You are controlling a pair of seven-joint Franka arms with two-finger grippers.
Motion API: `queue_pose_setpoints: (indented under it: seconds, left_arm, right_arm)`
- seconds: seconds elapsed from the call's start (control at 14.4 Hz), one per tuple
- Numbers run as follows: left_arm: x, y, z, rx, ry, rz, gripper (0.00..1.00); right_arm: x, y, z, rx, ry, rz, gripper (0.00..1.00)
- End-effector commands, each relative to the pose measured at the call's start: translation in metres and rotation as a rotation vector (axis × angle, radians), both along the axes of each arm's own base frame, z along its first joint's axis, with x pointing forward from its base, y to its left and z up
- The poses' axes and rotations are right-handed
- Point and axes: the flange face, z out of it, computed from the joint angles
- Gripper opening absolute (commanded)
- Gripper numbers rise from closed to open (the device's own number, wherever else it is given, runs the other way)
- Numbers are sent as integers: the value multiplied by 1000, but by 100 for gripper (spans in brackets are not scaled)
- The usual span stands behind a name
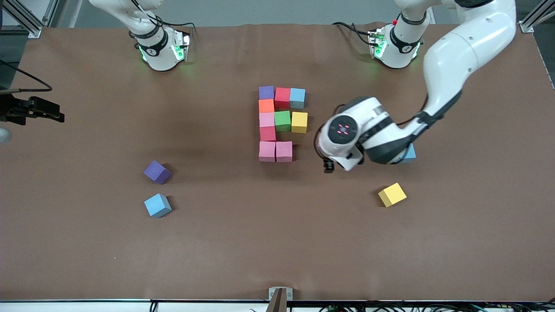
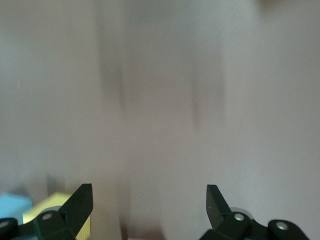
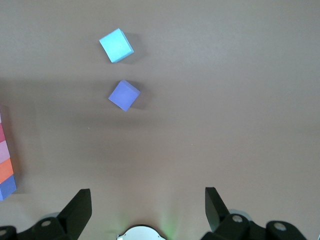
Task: Arrange 11 blocks into digit 3
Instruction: 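Open the left gripper and move it toward the yellow cube, then grasp the loose yellow cube with the left gripper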
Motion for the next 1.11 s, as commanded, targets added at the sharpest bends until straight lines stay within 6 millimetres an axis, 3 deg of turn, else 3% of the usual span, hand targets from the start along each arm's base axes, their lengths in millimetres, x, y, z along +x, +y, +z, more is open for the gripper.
queue_pose_setpoints:
  seconds: [0.0, 0.28, 0.49, 0.76, 1.04]
  left_arm:
    - [23, 44, 15, 4, -20, -150, 100]
    - [54, 110, 13, 12, -43, -376, 100]
    - [67, 140, 5, 56, -74, -528, 100]
    - [80, 174, -7, -7, -107, -742, 100]
    - [92, 204, -13, -54, -174, -824, 100]
  right_arm:
    - [-3, 3, 6, 10, -1, -10, 100]
    - [-8, 0, -2, 27, 19, -16, 100]
    - [-25, -8, 3, 51, -13, -34, 100]
    - [-53, -6, 6, 56, -47, -32, 100]
    - [-66, -6, 23, 57, -77, -25, 100]
